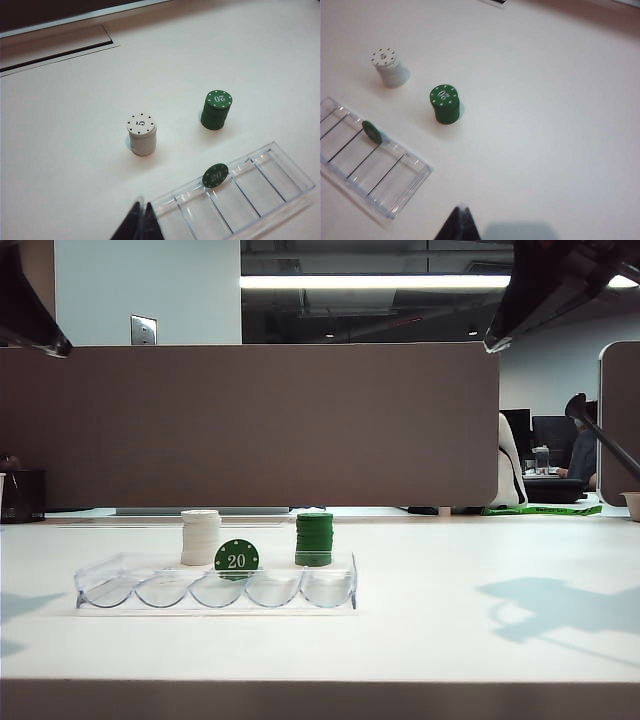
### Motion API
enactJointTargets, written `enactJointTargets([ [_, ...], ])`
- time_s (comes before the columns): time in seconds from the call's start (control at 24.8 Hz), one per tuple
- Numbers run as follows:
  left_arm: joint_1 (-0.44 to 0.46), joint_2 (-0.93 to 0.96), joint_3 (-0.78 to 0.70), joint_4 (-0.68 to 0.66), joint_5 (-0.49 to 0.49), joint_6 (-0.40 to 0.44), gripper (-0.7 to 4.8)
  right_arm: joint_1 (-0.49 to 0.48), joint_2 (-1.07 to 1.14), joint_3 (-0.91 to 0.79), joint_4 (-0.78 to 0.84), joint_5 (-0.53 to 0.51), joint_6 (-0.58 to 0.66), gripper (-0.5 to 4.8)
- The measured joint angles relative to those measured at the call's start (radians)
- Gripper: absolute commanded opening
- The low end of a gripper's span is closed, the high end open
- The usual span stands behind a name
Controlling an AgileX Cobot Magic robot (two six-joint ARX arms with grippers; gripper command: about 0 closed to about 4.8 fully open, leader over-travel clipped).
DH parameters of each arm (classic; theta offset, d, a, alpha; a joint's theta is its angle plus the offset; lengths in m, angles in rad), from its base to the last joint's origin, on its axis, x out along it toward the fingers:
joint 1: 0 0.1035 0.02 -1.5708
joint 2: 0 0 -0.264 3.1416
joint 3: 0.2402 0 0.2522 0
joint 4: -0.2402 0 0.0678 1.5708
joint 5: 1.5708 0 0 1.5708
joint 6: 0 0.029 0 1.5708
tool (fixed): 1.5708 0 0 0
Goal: Pick up the chip in the box and place it on the pile of chips with the same color.
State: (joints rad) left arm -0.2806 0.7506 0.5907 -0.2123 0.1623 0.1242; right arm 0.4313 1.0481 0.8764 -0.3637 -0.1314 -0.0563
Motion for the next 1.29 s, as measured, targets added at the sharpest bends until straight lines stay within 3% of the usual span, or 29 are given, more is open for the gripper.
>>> enactJointTargets([
  [0.48, -0.001, 0.005, 0.0, 0.041, 0.0, -0.013, -0.06, -0.002, -0.002, 0.0, 0.015, 0.0, 0.003, -0.06],
  [0.65, -0.001, 0.006, 0.0, 0.076, 0.208, -0.073, -0.06, -0.002, -0.002, 0.0, 0.056, -0.1, 0.051, -0.06],
  [0.73, -0.001, 0.007, 0.0, 0.083, 0.249, -0.074, -0.06, -0.001, -0.001, 0.0, 0.068, -0.115, 0.06, -0.06],
  [1.29, 0.008, 0.019, 0.0, 0.082, 0.231, -0.072, -0.06, 0.0, 0.119, 0.0, 0.068, -0.199, 0.075, -0.06],
])
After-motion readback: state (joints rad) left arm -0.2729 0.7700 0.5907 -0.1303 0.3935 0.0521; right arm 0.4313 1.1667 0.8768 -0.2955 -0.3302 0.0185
